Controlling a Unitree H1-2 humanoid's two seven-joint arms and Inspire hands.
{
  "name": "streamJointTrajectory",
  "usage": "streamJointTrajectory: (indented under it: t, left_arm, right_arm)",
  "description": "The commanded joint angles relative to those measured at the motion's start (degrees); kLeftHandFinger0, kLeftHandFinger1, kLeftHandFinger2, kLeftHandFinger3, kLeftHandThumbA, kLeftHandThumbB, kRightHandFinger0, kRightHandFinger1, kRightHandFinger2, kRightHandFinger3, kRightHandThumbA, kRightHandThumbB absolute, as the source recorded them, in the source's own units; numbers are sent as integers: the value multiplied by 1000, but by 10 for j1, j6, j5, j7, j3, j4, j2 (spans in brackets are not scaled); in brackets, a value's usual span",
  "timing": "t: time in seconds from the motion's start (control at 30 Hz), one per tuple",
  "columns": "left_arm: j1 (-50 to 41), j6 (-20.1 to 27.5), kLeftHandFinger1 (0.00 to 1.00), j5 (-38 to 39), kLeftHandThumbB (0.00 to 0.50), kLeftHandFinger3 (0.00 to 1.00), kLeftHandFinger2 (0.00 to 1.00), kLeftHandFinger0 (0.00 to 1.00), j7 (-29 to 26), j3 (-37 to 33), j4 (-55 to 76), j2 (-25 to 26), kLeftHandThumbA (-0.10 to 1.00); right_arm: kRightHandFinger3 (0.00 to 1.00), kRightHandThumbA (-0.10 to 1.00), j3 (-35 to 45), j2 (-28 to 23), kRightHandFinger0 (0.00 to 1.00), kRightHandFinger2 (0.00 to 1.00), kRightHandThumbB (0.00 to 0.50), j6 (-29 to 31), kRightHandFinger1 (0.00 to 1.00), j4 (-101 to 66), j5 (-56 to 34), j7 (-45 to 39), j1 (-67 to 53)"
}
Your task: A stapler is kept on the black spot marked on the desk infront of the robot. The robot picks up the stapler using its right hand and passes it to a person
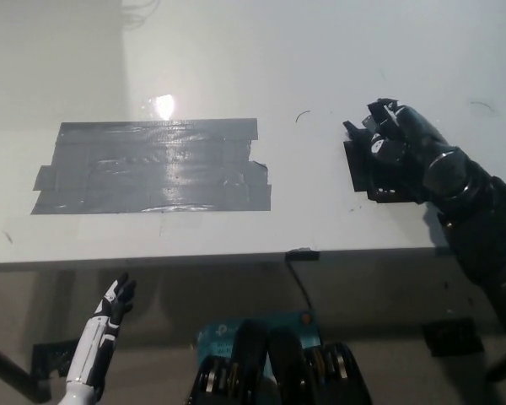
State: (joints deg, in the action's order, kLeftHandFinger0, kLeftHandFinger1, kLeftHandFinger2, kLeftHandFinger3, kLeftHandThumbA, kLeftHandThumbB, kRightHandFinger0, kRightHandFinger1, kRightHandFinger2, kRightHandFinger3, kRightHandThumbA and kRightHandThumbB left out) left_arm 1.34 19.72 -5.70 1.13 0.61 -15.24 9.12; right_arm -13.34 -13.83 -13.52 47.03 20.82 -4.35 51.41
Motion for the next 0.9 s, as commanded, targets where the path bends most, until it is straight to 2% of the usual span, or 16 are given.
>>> streamJointTrajectory:
  t: [0.0,0.1,0.2,0.23,0.27,0.3,0.33,0.37,0.4,0.43,0.5,0.57,0.6,0.7,0.77,0.87]
  left_arm:
    - [10,9,1000,3,500,1000,1000,1000,5,0,9,10,1000]
    - [11,9,1000,2,500,1000,1000,1000,5,0,10,9,1000]
    - [12,12,1000,2,500,1000,1000,1000,5,-1,6,11,1000]
    - [12,12,1000,1,500,1000,1000,1000,5,-1,6,11,1000]
    - [12,12,1000,1,500,1000,1000,1000,5,-1,6,11,1000]
    - [12,11,1000,0,500,1000,1000,1000,4,-1,7,11,1000]
    - [13,14,1000,4,500,1000,1000,1000,6,0,5,10,1000]
    - [14,16,1000,6,500,1000,1000,1000,7,0,4,10,1000]
    - [14,17,1000,4,500,1000,1000,1000,6,-1,3,10,1000]
    - [14,18,1000,4,500,1000,1000,1000,5,-1,3,10,1000]
    - [14,19,1000,2,500,1000,1000,1000,5,-1,1,10,1000]
    - [15,20,1000,3,500,1000,1000,1000,5,0,0,11,1000]
    - [15,19,1000,5,500,1000,1000,1000,6,0,0,11,1000]
    - [15,17,1000,6,500,1000,1000,1000,6,0,3,9,1000]
    - [16,17,1000,6,500,1000,1000,1000,6,0,2,10,1000]
    - [15,15,1000,5,500,1000,1000,1000,5,0,5,9,1000]
  right_arm:
    - [841,-100,86,7,234,911,144,22,658,6,-84,15,11]
    - [767,-100,152,17,187,866,151,16,583,22,-133,11,17]
    - [793,-100,215,28,119,892,152,8,545,31,-187,2,20]
    - [842,-100,248,34,51,878,133,5,512,35,-220,-9,22]
    - [871,-100,273,38,26,880,152,-4,499,37,-246,-16,24]
    - [882,-100,300,42,5,883,151,-15,487,39,-271,-23,27]
    - [1000,-100,353,48,0,800,158,-49,348,40,-323,-32,34]
    - [1000,-100,380,50,0,764,155,-67,290,40,-347,-39,37]
    - [943,-100,391,51,0,693,163,-74,218,39,-354,-43,39]
    - [943,-100,395,51,0,693,163,-77,218,39,-356,-45,40]
    - [792,-100,413,53,0,618,184,-93,137,35,-368,-46,42]
    - [750,-100,428,55,0,603,170,-107,115,30,-379,-50,45]
    - [693,-100,438,57,0,604,172,-118,97,24,-386,-56,46]
    - [701,-100,457,61,0,607,181,-133,73,19,-409,-50,54]
    - [715,-100,469,64,0,581,167,-134,29,15,-454,-53,59]
    - [716,-100,473,69,0,597,173,-134,50,2,-490,-56,63]
